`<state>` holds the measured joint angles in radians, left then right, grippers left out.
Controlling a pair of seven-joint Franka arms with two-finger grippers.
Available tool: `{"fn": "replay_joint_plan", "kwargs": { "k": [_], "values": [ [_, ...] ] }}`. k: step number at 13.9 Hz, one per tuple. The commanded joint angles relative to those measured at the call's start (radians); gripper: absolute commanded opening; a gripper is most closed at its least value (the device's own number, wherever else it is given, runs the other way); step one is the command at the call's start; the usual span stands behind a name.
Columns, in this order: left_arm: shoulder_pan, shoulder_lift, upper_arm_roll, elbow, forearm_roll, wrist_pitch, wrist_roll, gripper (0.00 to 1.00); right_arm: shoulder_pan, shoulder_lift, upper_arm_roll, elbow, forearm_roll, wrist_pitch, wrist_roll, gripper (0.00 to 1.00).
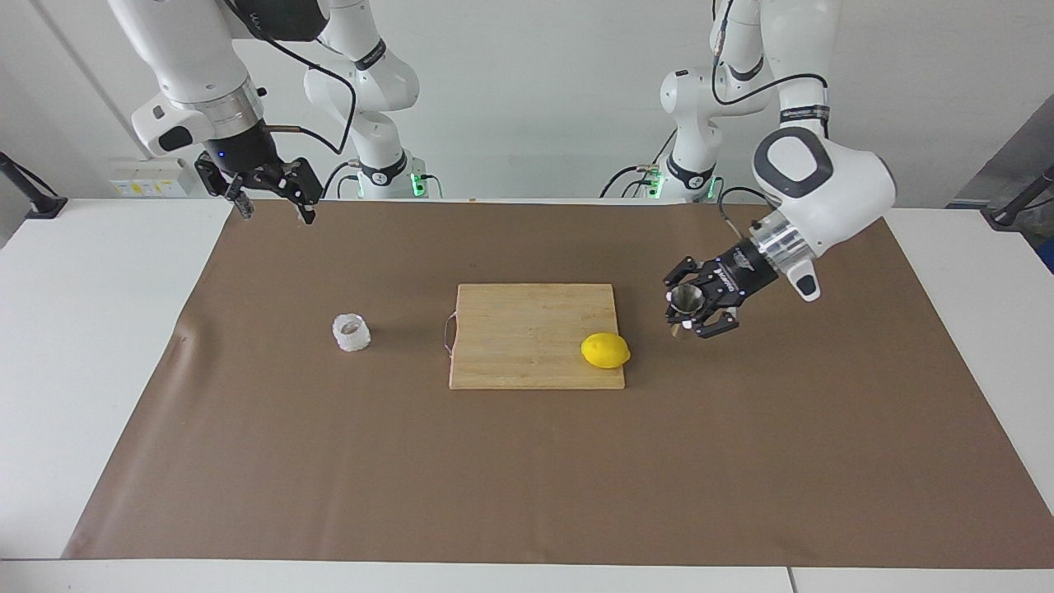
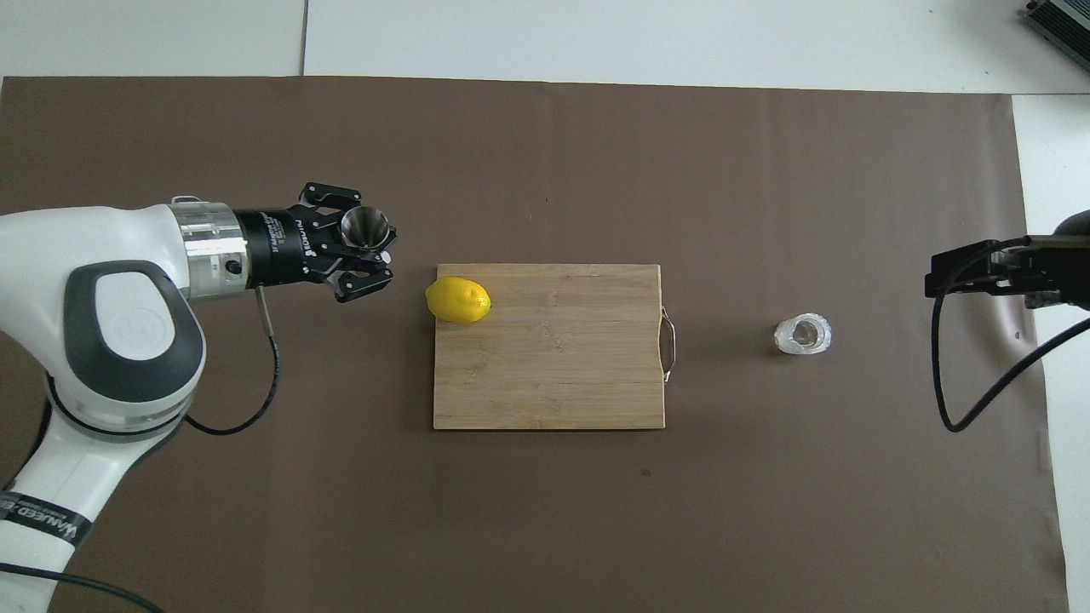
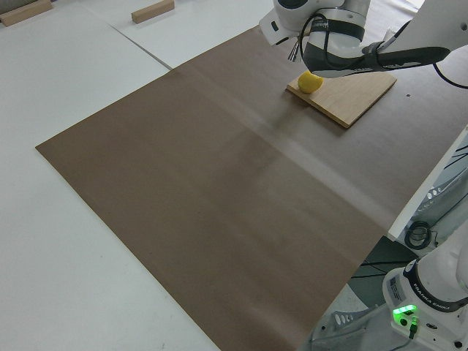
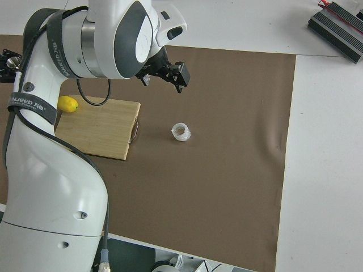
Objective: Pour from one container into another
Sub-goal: 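Lift the metal cup with the left gripper over the wooden board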
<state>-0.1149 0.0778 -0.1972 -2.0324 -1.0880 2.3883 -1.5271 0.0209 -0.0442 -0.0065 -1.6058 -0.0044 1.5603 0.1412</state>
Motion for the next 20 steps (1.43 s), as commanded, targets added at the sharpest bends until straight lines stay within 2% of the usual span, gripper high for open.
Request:
{"fn": "replay_joint_plan", "kwargs": {
  "k": [1,2,3,5,6,11,14,20],
  "values": [
    [-0.153,-0.018,0.010,-0.071,-0.123,0.217,-0.045,0.00,-0.010,-0.010,0.000,-0.008,0.030,-0.011,-0.020,1.00],
    [-0.196,-0.015,0.010,-0.080,-0.148,0.280,-0.065,0.00,-0.010,-0.010,0.000,-0.008,0.030,-0.011,-0.020,1.00],
    [-0.260,-0.006,0.010,-0.086,-0.212,0.399,-0.068,0.00,-0.010,-0.010,0.000,-0.008,0.030,-0.011,-0.020,1.00],
    [-0.418,0.037,0.012,-0.085,-0.472,0.724,-0.068,0.00,-0.010,-0.010,0.000,-0.008,0.030,-0.011,-0.020,1.00],
    [-0.460,0.049,0.012,-0.081,-0.560,0.806,-0.067,0.00,-0.010,-0.010,0.000,-0.008,0.030,-0.011,-0.020,1.00],
    [-0.531,0.056,0.008,-0.074,-0.625,0.839,-0.065,0.00,-0.010,-0.010,0.000,-0.008,0.030,-0.011,-0.020,1.00],
    [-0.568,0.137,0.007,-0.023,-0.619,0.888,-0.065,0.00,-0.010,-0.010,0.000,-0.008,0.030,-0.011,-0.020,1.00],
    [-0.568,0.203,-0.008,0.023,-0.556,0.890,-0.065,0.00,-0.010,-0.010,0.000,-0.008,0.030,-0.011,-0.020,1.00]
  ]
}}
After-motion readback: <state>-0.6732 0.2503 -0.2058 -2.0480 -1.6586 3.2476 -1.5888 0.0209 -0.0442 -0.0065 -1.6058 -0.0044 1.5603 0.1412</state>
